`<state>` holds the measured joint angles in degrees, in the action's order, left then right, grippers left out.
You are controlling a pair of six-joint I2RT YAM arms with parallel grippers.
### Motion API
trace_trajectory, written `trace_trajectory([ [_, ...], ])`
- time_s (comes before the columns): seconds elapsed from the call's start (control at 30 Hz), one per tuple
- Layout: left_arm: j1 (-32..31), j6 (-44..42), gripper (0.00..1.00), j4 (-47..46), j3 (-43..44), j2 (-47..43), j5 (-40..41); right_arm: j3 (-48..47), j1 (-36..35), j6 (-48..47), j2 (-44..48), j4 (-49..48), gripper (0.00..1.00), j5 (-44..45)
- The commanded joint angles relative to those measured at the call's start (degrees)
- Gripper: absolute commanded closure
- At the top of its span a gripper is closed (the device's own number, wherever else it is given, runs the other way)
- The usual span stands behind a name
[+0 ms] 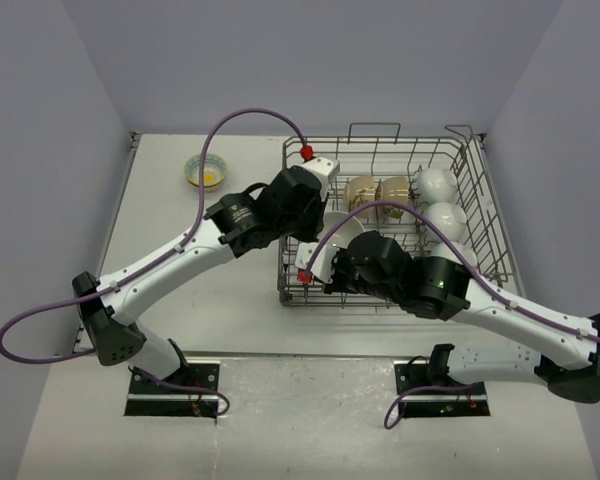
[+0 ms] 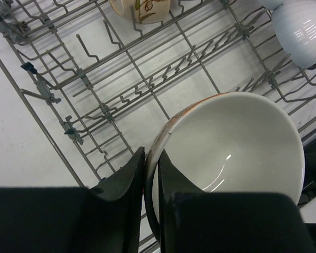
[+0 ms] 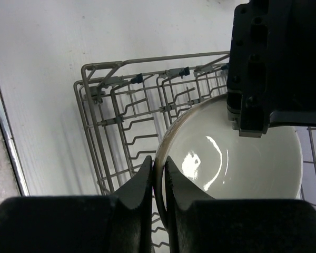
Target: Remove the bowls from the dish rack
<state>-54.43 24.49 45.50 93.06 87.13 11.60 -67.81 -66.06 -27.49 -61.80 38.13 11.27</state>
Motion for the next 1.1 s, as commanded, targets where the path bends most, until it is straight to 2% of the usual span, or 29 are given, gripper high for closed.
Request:
trace_trajectory([
  [0.0,-0.06,0.99,1.00,3.02,-0.59,-0.91,6.75,-2.77,0.32,-0.38,1.51,-8.15,1.00,8.33],
  [0.03,-0.06,1.43,1.00,3.02,-0.59,-1.35,8.08,-2.42,0.32,-0.38,1.51,-8.68,1.00,8.33],
  [0.07,-0.06,1.96,1.00,2.50,-0.94,-2.74,9.48,-2.07,0.32,-0.46,1.59,-9.38,0.94,8.94],
  [0.1,0.03,3.10,1.00,2.32,-0.95,-3.54,10.98,-0.84,0.32,-0.46,2.12,-10.17,0.65,9.47],
  [0.13,0.03,3.89,1.00,2.32,-0.95,-4.24,14.56,-0.14,0.32,-0.55,2.47,-10.96,0.45,10.17],
  [0.17,0.47,4.51,1.00,2.23,-0.95,-5.82,16.51,0.65,0.32,-0.73,3.00,-12.71,0.02,11.31],
  [0.23,2.30,6.62,1.00,1.79,-1.38,-7.58,18.99,2.50,0.32,-0.55,4.49,-13.78,0.01,12.02],
  [0.27,6.23,6.97,1.00,1.18,-1.91,-9.77,18.47,2.86,0.32,0.23,4.93,-14.65,0.01,13.68],
  [0.33,11.78,7.85,1.00,-2.49,-5.68,-13.98,15.84,3.04,0.32,1.46,5.72,-14.84,0.01,15.35],
  [0.37,17.46,7.85,1.00,-3.73,-7.35,-15.05,14.78,3.04,0.32,2.69,5.81,-14.84,0.01,16.15],
  [0.43,23.29,8.21,1.00,-7.06,-11.83,-16.90,10.31,3.04,0.23,4.19,6.77,-15.10,0.01,19.31],
  [0.47,28.28,8.55,1.00,-7.96,-13.24,-17.08,8.72,3.21,0.32,5.59,7.30,-15.10,0.01,20.10],
  [0.63,40.61,11.45,1.00,-18.23,-24.31,-15.25,0.02,4.09,0.41,11.74,12.57,-17.55,0.01,21.78],
  [0.7,41.51,12.42,1.00,-21.66,-25.81,-13.67,-2.88,4.70,0.41,15.34,16.26,-18.70,0.01,21.69],
  [0.87,41.78,14.36,1.00,-27.65,-24.94,-5.14,-3.51,6.72,0.41,21.58,24.78,-20.20,0.01,17.92],
  [1.07,42.30,15.23,1.00,-32.40,-25.47,3.38,-3.68,10.76,0.41,24.67,31.38,-20.20,0.01,15.98],
])
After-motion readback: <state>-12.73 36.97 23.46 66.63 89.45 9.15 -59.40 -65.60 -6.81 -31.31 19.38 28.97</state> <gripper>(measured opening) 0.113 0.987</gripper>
